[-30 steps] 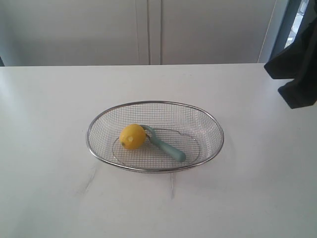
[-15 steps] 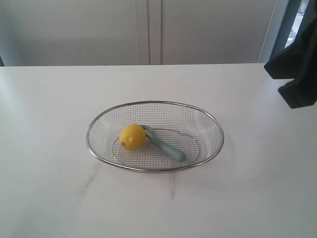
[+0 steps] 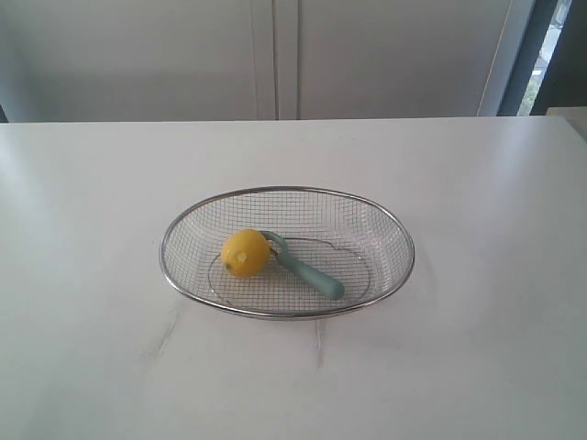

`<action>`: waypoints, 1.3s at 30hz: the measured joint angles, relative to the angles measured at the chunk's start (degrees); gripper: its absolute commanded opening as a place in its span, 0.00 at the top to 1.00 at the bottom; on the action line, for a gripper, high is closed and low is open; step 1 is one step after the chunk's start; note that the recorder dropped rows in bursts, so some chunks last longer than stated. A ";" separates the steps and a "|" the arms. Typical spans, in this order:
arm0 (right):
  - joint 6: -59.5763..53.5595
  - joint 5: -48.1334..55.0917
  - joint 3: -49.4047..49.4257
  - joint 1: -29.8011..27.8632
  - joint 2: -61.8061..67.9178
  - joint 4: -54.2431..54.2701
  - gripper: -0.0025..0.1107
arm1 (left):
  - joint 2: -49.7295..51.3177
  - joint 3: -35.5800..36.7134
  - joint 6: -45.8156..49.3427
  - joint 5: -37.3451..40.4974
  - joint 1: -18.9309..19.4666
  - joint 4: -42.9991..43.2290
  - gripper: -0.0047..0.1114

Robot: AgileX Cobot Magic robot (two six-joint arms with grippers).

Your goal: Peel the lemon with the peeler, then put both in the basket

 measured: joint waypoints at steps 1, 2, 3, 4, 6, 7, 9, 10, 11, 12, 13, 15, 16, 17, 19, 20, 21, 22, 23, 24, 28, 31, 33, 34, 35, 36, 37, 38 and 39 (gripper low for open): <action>0.91 0.00 0.00 -2.28 -2.36 0.12 0.98 | 0.00 0.00 0.00 0.00 0.00 0.00 0.96; 1.43 0.00 0.00 -3.79 -3.98 0.25 0.98 | 0.00 0.00 0.00 0.00 0.00 0.00 0.96; 1.82 -0.10 0.00 -5.32 -5.60 0.25 0.98 | 0.00 0.00 0.00 0.00 0.00 0.00 0.96; 2.35 -0.14 0.00 -7.56 -7.97 0.25 0.98 | 0.00 0.00 0.00 0.00 0.00 0.00 0.96; 2.87 -0.14 0.00 -10.80 -11.32 0.35 0.98 | 0.00 0.00 0.00 0.00 0.00 0.00 0.96; 3.02 -0.14 0.00 -12.54 -13.08 0.35 0.98 | 0.00 0.00 0.00 0.00 0.00 0.00 0.96; 3.26 -0.14 0.00 -15.40 -16.18 0.35 0.98 | 0.00 0.00 0.00 0.00 0.00 0.00 0.96; 3.37 -0.14 0.00 -17.16 -18.21 0.35 0.98 | 0.00 0.00 0.00 0.00 0.00 0.00 0.96; 3.37 -0.14 0.00 -18.25 -19.56 0.47 0.98 | 0.00 0.00 0.00 0.00 0.00 0.00 0.96; 3.37 -0.14 0.00 -19.54 -21.23 0.47 0.98 | 0.00 0.00 0.00 0.00 0.00 0.00 0.96; 3.37 -0.23 0.22 -20.73 -22.91 0.47 0.98 | 0.00 0.00 0.00 0.00 0.00 0.00 0.96; 3.37 -0.23 0.98 -22.63 -25.94 0.47 0.98 | 0.00 0.00 0.00 0.00 0.00 0.00 0.96; 3.37 -0.37 1.61 -23.59 -27.60 0.47 0.98 | 0.00 0.00 0.00 0.00 0.00 0.00 0.96; 3.37 -0.49 2.21 -24.44 -28.92 0.47 0.98 | 0.00 0.00 0.00 0.00 0.00 0.00 0.96; 3.37 -1.12 4.14 -26.00 -32.12 0.47 0.98 | 0.00 0.00 0.00 0.00 0.00 0.00 0.96; 3.37 -1.46 5.33 -26.57 -33.62 0.35 0.98 | 0.00 0.00 0.00 0.00 0.00 0.00 0.96; 3.37 -2.26 6.67 -27.27 -35.07 0.08 0.98 | 0.00 0.00 0.00 0.00 0.00 0.00 0.96; 3.37 -3.50 8.21 -27.93 -36.42 -0.05 0.98 | 0.00 0.00 0.00 0.00 0.00 0.00 0.96; 3.37 -5.11 9.96 -28.59 -37.69 -0.14 0.98 | 0.00 0.00 0.00 0.00 0.00 0.00 0.96; 3.37 -6.85 11.53 -29.02 -38.62 -0.18 0.98 | 0.00 0.00 0.00 0.00 0.00 0.00 0.96; 3.37 -19.55 20.72 -30.28 -41.89 -0.33 0.98 | 0.00 0.00 0.00 0.00 0.00 0.00 0.96; 3.37 -29.34 28.41 -30.42 -42.81 -0.33 0.98 | 0.00 0.00 0.00 0.00 0.00 0.00 0.96; 3.37 -34.53 33.89 -30.47 -42.79 -0.33 0.98 | 0.00 0.00 0.00 0.00 0.00 0.00 0.96; 3.37 -36.78 36.50 -30.47 -42.79 -0.33 0.98 | 0.00 0.00 0.00 0.00 0.00 0.00 0.96; 3.37 -38.63 38.96 -30.47 -42.69 -0.33 0.98 | 0.00 0.00 0.00 0.00 0.00 0.00 0.96; 3.37 -40.04 40.83 -30.47 -42.69 -0.33 0.98 | 0.00 0.00 0.00 0.00 0.00 0.00 0.96; 3.47 -41.01 43.05 -30.47 -42.69 -0.33 0.98 | 0.00 0.00 0.00 0.00 0.00 0.00 0.96; 3.45 -41.69 45.20 -30.47 -42.69 -0.33 0.98 | 0.00 0.00 0.00 0.00 0.00 0.00 0.96; 3.45 -41.97 46.85 -30.47 -42.69 -0.33 0.98 | 0.00 0.00 0.00 0.00 0.00 0.00 0.96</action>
